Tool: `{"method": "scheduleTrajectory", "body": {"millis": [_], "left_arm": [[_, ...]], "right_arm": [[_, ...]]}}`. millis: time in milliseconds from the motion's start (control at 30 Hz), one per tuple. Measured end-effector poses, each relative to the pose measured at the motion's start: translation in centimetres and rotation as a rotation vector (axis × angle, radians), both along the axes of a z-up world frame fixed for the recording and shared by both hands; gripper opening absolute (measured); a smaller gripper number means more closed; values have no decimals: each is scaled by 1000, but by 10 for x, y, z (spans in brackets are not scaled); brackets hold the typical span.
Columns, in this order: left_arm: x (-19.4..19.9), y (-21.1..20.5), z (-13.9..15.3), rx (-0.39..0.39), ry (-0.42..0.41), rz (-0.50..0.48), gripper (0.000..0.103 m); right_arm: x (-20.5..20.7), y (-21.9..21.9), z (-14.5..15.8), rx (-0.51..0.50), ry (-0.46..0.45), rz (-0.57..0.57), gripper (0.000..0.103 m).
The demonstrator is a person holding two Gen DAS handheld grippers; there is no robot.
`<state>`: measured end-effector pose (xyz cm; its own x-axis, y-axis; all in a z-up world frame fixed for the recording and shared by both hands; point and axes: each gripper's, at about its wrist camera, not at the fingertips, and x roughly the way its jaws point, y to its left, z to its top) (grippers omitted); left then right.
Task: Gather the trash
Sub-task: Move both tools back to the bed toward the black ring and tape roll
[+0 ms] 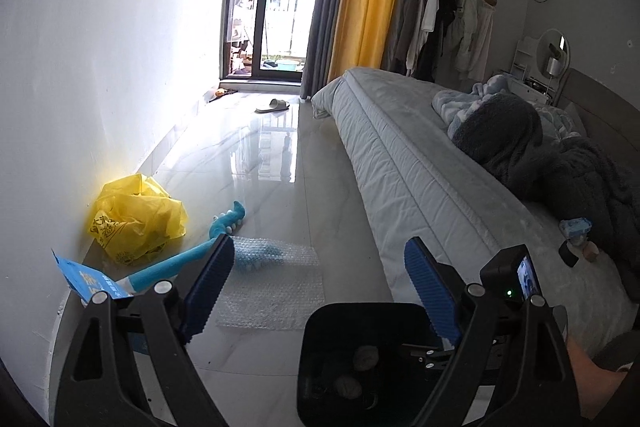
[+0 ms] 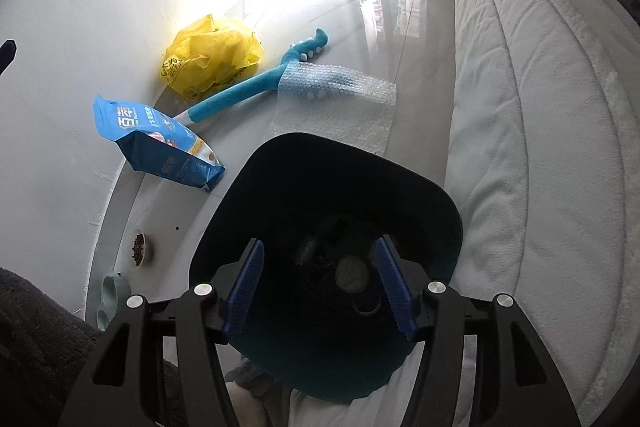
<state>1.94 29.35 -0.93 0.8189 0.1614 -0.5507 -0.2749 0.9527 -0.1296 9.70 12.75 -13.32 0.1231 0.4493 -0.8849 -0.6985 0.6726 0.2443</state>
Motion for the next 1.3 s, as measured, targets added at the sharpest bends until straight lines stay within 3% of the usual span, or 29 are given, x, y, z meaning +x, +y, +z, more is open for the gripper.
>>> {"method": "scheduleTrajectory", "body": {"millis": [133,267,600,900,1167,1300], "left_arm": [[3,-21,18,-6,-41,-30,91],[7,-50,36,11,-62,-67,93],[22,-104,49,71,-90,-143,95],[45,-147,44,50,-89,-223,95],[59,-185,39,61,-79,-299,96],[68,-208,35,115,-90,-397,96]], "right_arm": [[-6,-18,22,83,-46,-3,60],[-11,-39,49,158,-110,-1,71],[5,-107,100,222,-280,-83,81],[36,-184,123,236,-367,-204,83],[52,-246,125,227,-389,-311,84],[58,-269,123,211,-402,-340,84]]}}
